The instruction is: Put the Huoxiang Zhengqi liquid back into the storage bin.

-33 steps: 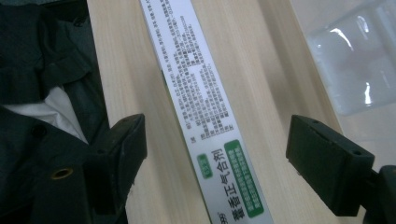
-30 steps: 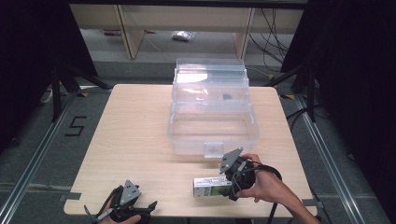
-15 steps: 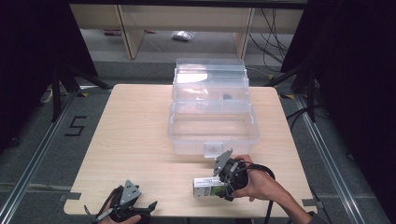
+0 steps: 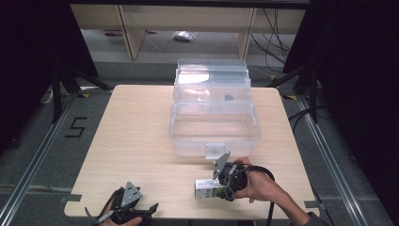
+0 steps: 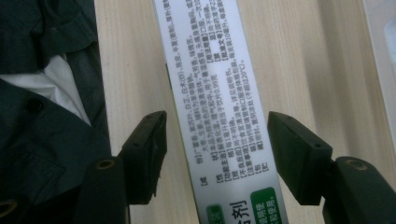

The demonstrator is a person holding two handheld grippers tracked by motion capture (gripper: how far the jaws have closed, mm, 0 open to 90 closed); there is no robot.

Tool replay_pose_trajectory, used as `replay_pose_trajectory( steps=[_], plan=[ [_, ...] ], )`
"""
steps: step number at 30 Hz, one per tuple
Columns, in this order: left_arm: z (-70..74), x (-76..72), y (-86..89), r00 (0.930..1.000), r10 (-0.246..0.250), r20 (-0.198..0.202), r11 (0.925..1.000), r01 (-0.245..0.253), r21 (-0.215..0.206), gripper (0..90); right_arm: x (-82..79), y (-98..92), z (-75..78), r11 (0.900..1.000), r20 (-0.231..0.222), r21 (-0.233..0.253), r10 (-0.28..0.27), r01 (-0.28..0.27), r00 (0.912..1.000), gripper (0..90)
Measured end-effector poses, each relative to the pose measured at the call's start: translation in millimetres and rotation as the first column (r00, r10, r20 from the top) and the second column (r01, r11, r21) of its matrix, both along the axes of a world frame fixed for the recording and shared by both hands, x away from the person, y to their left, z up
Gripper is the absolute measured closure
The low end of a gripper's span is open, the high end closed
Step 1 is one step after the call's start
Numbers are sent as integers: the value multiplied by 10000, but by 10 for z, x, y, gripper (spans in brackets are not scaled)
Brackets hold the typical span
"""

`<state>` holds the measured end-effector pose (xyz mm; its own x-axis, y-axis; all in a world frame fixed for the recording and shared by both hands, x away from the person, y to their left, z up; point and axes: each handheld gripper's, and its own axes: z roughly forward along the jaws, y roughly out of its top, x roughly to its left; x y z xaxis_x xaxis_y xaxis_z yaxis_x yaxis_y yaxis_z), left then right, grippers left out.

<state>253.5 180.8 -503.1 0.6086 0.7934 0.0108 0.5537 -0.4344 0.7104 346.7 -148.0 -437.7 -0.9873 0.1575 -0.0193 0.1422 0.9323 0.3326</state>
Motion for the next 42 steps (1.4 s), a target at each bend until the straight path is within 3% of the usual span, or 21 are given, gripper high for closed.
replay_pose_trajectory(
  steps=[1, 2, 5, 6, 7, 9, 10, 13, 14, 20, 21, 23, 24, 28, 31, 32, 33, 34, 39, 41, 42],
  plan=[
    [-6, 1, -2, 10000, 15, 47, 10000, -15, -55, 150, -6, -3, -1, 9999, -114, -27, -106, 106, 9999, 415],
    [-7, 0, -5, 10000, 21, 56, 10000, -21, -65, 150, -39, -7, 14, 9974, -337, -354, -646, 634, 9973, 432],
    [-6, 0, -5, 10000, -1, 28, 10000, 1, -73, 150, -30, -10, -5, 9981, -269, -351, -517, 508, 9983, 449],
    [-6, 1, -4, 10000, -16, 42, 10000, 16, -27, 150, -14, -8, -16, 9994, -352, -278, -233, 224, 9991, 456],
    [-1, 1, 0, 10000, -77, -28, 10000, 77, 16, 150, -29, -8, -13, 9977, -312, -428, -538, 525, 9981, 463],
    [0, 2, 0, 10000, -74, -38, 10000, 75, 40, 150, -23, -5, -17, 9980, -310, -458, -458, 444, 9985, 470],
    [0, 2, 1, 10000, -79, -38, 10000, 79, 26, 150, 4, -3, -26, 9987, -71, -509, -73, 70, 9999, 488],
    [-3, 2, 0, 10000, -64, -9, 10000, 64, 22, 150, -22, 11, -29, 9970, -204, -693, -370, 355, 9991, 522],
    [-5, 2, -1, 10000, -53, 7, 10000, 53, 24, 150, 0, 18, -35, 9976, -136, -699, -10, 1, 9999, 537],
    [-6, 1, -2, 10000, -28, 38, 10000, 28, -2, 150, 4, 27, -28, 9969, -66, -789, 68, -73, 10000, 607],
    [-4, 1, 0, 10000, -31, 20, 10000, 31, 1, 150, 29, 48, -24, 9953, 133, -749, 626, -614, 9980, 640],
    [-3, 1, 1, 10000, -50, -5, 10000, 50, -1, 150, 47, 52, -28, 9941, 167, -606, 912, -900, 9957, 642],
    [-3, 2, 1, 10000, -65, -6, 10000, 65, 27, 150, 4, 59, -10, 9948, 104, -971, 303, -292, 9995, 646],
    [-4, 1, 1, 10000, -12, 16, 10000, 11, 22, 150, 24, 64, -1, 9925, 133, -974, 759, -743, 9970, 649],
    [1, 1, 2, 10000, -20, -44, 10000, 21, 66, 150, 11, 50, 35, 9929, 70, -1083, 510, -499, 9987, 649],
    [-6, 1, -1, 10000, -22, 36, 10000, 22, -8, 150, 34, 48, 42, 9921, 133, -997, 783, -766, 9968, 649],
    [-5, 2, 0, 10000, -39, 15, 10000, 39, -6, 150, 19, 35, 71, 9938, 62, -1041, 392, -384, 9992, 649],
    [-4, 1, -2, 10000, -11, 13, 10000, 11, 18, 150, 46, 32, 85, 9928, 162, -934, 763, -745, 9970, 649],
    [-8, 1, -5, 10000, 40, 27, 10000, -40, -53, 150, 41, -3, 189, 9962, -47, -845, 224, -228, 9997, 649],
    [-8, 4, -1, 10000, 39, 12, 10000, -39, -28, 150, 56, -13, 221, 9959, -34, -858, 273, -275, 9996, 648],
    [-10, 3, -4, 10000, 36, 36, 10000, -35, -93, 150, 91, -22, 242, 9953, 48, -716, 657, -652, 9978, 649]
  ],
)
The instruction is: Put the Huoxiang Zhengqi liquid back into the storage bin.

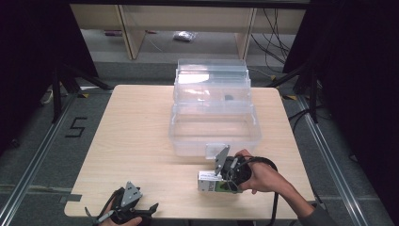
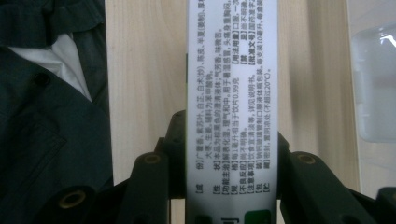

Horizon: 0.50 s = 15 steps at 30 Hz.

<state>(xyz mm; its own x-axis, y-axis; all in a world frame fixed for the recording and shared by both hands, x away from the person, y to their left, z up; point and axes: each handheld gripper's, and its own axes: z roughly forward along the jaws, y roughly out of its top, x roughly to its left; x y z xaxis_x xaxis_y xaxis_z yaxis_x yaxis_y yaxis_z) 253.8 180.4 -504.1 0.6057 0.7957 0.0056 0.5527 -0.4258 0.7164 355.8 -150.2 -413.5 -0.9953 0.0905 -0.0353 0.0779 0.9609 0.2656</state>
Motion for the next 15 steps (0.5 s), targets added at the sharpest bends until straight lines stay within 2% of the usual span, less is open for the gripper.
replay_pose_trajectory(
  steps=[2, 3, 5, 6, 9, 11, 12, 15],
  plan=[
    [5, -2, 0, 10000, 2, -37, 10000, -1, 66, 150, -4, -8, 10, 9999, -17, 79, -134, 135, 9999, 649],
    [7, 0, 4, 10000, 7, -56, 9999, -6, 128, 150, -18, -18, 38, 9990, -103, -102, -425, 424, 9990, 649],
    [7, 2, 5, 10000, -23, -75, 9999, 24, 117, 150, 15, -34, 69, 9999, -62, 5, -121, 121, 9999, 649],
    [1, 0, 1, 10000, 5, 5, 10000, -5, 95, 150, 6, -54, 105, 9992, -58, -27, -397, 397, 9992, 648],
    [1, 3, 3, 10000, -8, -2, 10000, 8, 52, 150, 32, -87, 160, 9995, -24, 74, -291, 291, 9996, 648],
    [1, 2, 3, 10000, -16, 0, 10000, 16, 47, 150, 29, -99, 185, 9990, -33, 21, -446, 446, 9990, 649],
    [1, 1, 3, 10000, -9, -8, 10000, 9, 92, 150, 69, -124, 222, 9997, 44, 198, -105, 105, 9999, 648],
    [1, 1, 0, 10000, -8, -1, 10000, 8, 20, 150, 81, -166, 277, 9984, -70, 293, -481, 483, 9988, 648]
  ],
)
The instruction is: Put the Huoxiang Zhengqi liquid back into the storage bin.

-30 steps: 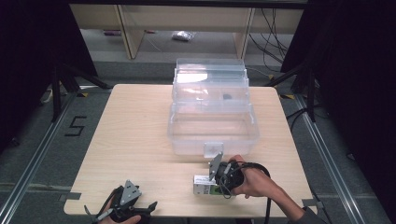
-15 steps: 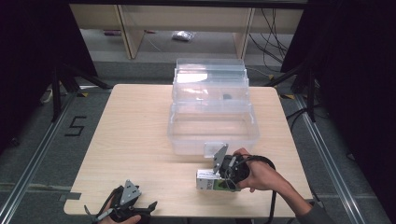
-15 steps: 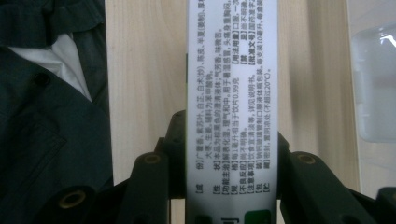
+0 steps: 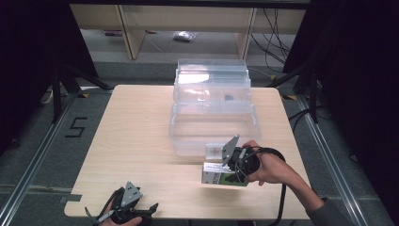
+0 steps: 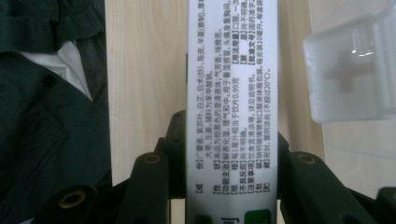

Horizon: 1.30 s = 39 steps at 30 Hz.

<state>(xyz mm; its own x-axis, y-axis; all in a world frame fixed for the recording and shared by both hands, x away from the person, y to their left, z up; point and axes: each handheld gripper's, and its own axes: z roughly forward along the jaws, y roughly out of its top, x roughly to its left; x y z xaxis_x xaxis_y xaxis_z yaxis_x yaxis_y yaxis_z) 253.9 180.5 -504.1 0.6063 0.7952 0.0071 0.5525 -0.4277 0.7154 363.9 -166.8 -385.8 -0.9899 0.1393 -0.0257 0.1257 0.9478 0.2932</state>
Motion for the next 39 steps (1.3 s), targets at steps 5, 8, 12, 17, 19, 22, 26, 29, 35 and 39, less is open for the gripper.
replay_pose_trajectory(
  steps=[5, 8, 12, 17, 19, 22, 26, 29, 35, 39],
  plan=[
    [6, 1, 6, 10000, -15, -58, 9999, 15, 100, 150, 40, -40, 62, 9999, 68, -20, 120, -120, 9999, 649],
    [4, 1, 4, 10000, -4, -49, 9999, 5, 125, 150, 37, -57, 102, 10000, 25, -58, -20, 21, 10000, 649],
    [7, -1, 4, 10000, -18, -59, 9999, 19, 157, 150, 79, -87, 169, 9997, 175, 65, 217, -218, 9996, 649],
    [9, -3, 3, 10000, 12, -77, 9998, -11, 180, 150, 104, -138, 285, 9996, 76, 69, -272, 272, 9996, 649],
    [5, -1, 2, 10000, 36, -70, 9999, -36, 129, 150, 150, -156, 327, 9998, 221, 220, 10, -15, 9998, 649],
    [1, -1, 1, 10000, 34, -27, 9999, -34, 103, 150, 177, -187, 412, 9993, 145, 317, -222, 217, 9996, 649],
    [-1, 0, 1, 10000, 25, -6, 10000, -25, 93, 150, 244, -216, 507, 9990, 171, 416, -163, 156, 9997, 649],
    [2, 0, 3, 10000, 46, -52, 9998, -45, 203, 150, 281, -225, 553, 9993, 143, 379, -80, 74, 9999, 649],
    [5, 1, 7, 10000, 9, -88, 9998, -8, 176, 150, 393, -250, 697, 9986, 239, 389, -369, 360, 9990, 649],
    [5, 4, 8, 10000, -23, -84, 9997, 25, 247, 150, 490, -265, 763, 9985, 249, 423, -358, 348, 9990, 649]
  ],
)
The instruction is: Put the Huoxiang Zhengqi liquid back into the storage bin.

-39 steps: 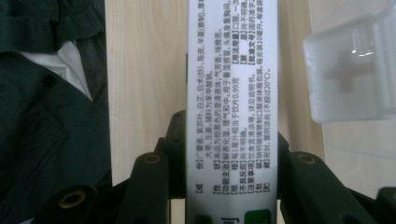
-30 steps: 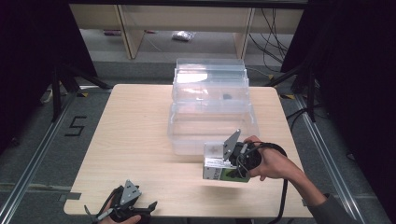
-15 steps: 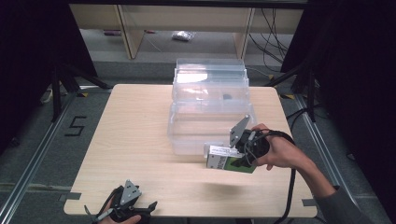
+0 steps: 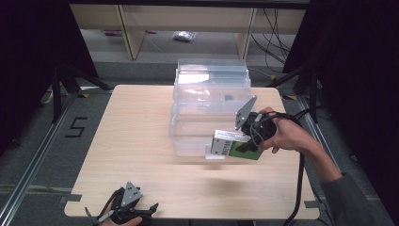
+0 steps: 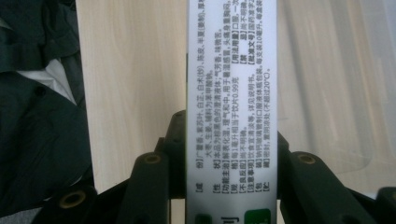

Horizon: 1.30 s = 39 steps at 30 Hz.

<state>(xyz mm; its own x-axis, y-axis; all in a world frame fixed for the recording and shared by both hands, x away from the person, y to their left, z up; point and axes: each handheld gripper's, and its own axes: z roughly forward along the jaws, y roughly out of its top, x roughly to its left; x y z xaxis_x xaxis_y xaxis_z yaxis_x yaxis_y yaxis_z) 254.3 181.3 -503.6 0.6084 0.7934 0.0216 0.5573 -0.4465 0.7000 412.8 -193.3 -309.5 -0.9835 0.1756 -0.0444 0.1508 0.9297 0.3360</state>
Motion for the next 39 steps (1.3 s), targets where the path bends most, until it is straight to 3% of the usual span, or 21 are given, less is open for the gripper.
replay_pose_trajectory(
  steps=[2, 3, 4, 5, 7, 9, 10, 11, 12, 14, 17, 20, 23, 24, 33, 34, 35, 37, 39],
  plan=[
    [-1, -5, -1, 10000, 54, -16, 9999, -54, -98, 150, 28, -5, 12, 10000, 3, 25, -68, 68, 10000, 648],
    [-2, -3, 0, 10000, 11, -4, 10000, -11, -78, 150, 65, -18, 40, 9983, -159, -109, -574, 572, 9982, 649],
    [-3, 2, 5, 10000, -56, -13, 10000, 56, -69, 150, 86, -22, 47, 9984, -114, -142, -549, 548, 9984, 649],
    [-3, 2, 5, 10000, -56, -13, 10000, 56, -69, 150, 135, -26, 45, 9998, -11, -74, -180, 180, 9998, 649],
    [-3, -2, 2, 10000, 30, -14, 10000, -30, -87, 150, 151, -37, 53, 9977, -123, -189, -657, 655, 9978, 649],
    [-3, 0, 2, 10000, -6, -58, 10000, 6, -70, 150, 215, -47, 45, 9993, -25, -91, -367, 367, 9993, 649],
    [-21, -6, -24, 9998, 214, 32, 9986, -212, -488, 150, 223, -55, 48, 9980, -112, -100, -631, 630, 9979, 649],
    [-5, -1, 0, 10000, 11, -61, 9999, -11, -134, 150, 239, -58, 46, 9981, -154, -109, -616, 614, 9980, 649],
    [-4, 0, 2, 10000, 5, -54, 10000, -5, -75, 150, 254, -62, 43, 9977, -150, -101, -675, 674, 9976, 649],
    [-5, -1, 0, 10000, 15, -57, 9999, -16, -144, 150, 309, -65, 35, 9991, -73, -67, -410, 410, 9991, 649],
    [-4, 0, 2, 10000, 17, -69, 9999, -18, -132, 150, 335, -66, 38, 9986, -54, -139, -515, 514, 9987, 649],
    [-28, -5, -30, 9996, 279, 39, 9977, -276, -613, 150, 411, -71, 50, 9983, -23, -105, -570, 569, 9984, 649],
    [-12, -3, -9, 9999, 107, -24, 9995, -108, -291, 150, 477, -72, 43, 9997, 99, -23, -259, 259, 9996, 649],
    [-29, -9, -35, 9994, 331, 94, 9977, -325, -592, 150, 519, -81, 36, 9991, -20, -6, -428, 428, 9991, 649],
    [-25, -6, -23, 9998, 194, 7, 9988, -194, -451, 150, 721, -112, -48, 9997, 40, -117, -230, 230, 9997, 649],
    [-25, -6, -23, 9998, 195, 8, 9988, -195, -457, 150, 760, -114, -62, 10000, 139, -44, -4, 5, 9999, 649],
    [-24, -6, -22, 9998, 198, 6, 9988, -198, -451, 150, 759, -118, -72, 9995, 75, -38, -311, 311, 9995, 649],
    [-25, -5, -21, 9998, 188, 15, 9987, -187, -478, 150, 797, -121, -87, 9999, 129, 61, -87, 86, 9999, 649],
    [-24, -7, -22, 9998, 185, 5, 9988, -185, -459, 150, 828, -127, -113, 9988, 24, -44, -479, 479, 9988, 649]
  ],
)
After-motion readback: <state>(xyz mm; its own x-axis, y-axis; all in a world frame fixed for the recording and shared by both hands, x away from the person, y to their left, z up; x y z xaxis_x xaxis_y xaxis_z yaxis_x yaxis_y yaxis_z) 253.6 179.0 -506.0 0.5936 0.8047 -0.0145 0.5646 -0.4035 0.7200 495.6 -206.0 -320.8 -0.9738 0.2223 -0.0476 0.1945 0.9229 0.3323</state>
